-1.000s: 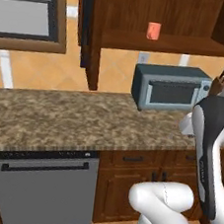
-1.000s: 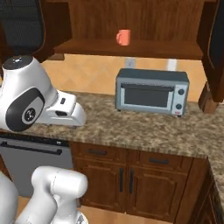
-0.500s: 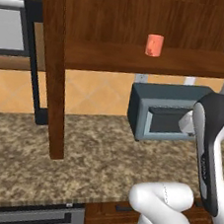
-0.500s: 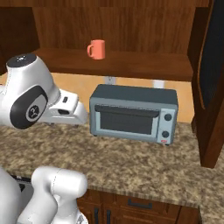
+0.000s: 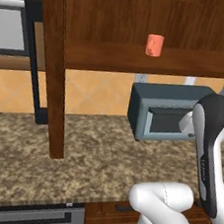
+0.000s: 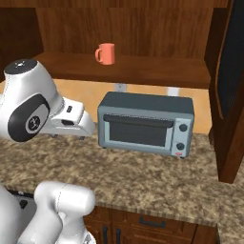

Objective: Gather all objects into one cabinet and sort the glasses and bowls to opposite sides.

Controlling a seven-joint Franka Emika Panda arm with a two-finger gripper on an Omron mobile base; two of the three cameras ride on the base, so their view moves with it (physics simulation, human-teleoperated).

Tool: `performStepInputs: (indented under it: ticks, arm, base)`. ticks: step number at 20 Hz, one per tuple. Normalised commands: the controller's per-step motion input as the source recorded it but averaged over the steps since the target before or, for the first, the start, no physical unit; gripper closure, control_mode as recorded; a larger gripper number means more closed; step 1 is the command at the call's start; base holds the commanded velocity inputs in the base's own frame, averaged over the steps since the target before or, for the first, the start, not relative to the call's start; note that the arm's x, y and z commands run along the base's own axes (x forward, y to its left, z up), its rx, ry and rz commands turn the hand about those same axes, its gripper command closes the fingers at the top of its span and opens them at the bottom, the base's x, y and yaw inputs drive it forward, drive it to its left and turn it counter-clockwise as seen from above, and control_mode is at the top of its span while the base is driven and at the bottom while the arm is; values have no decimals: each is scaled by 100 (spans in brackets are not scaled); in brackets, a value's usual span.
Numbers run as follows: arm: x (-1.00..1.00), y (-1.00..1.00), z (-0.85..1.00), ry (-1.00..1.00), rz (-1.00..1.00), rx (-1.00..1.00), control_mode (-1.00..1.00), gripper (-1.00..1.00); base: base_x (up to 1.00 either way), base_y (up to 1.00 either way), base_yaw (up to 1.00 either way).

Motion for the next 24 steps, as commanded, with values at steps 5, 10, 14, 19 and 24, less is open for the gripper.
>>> performStepInputs:
  ticks: [5, 10, 14, 19, 24]
  arm:
    - [0, 0, 0, 0, 0, 0, 100, -100]
    - [6, 0, 0, 1, 0, 0, -100, -100]
    - [28, 0, 0, 3, 0, 0, -100, -100]
    - [5, 3, 36, -9, 0, 19, -100, -100]
    - [-10, 13, 98, -45, -1, 21, -100, -100]
  base:
    - [39, 0, 0]
    - [25, 0, 0]
    - [0, 0, 0]
    - [0, 0, 0]
    - [0, 0, 0]
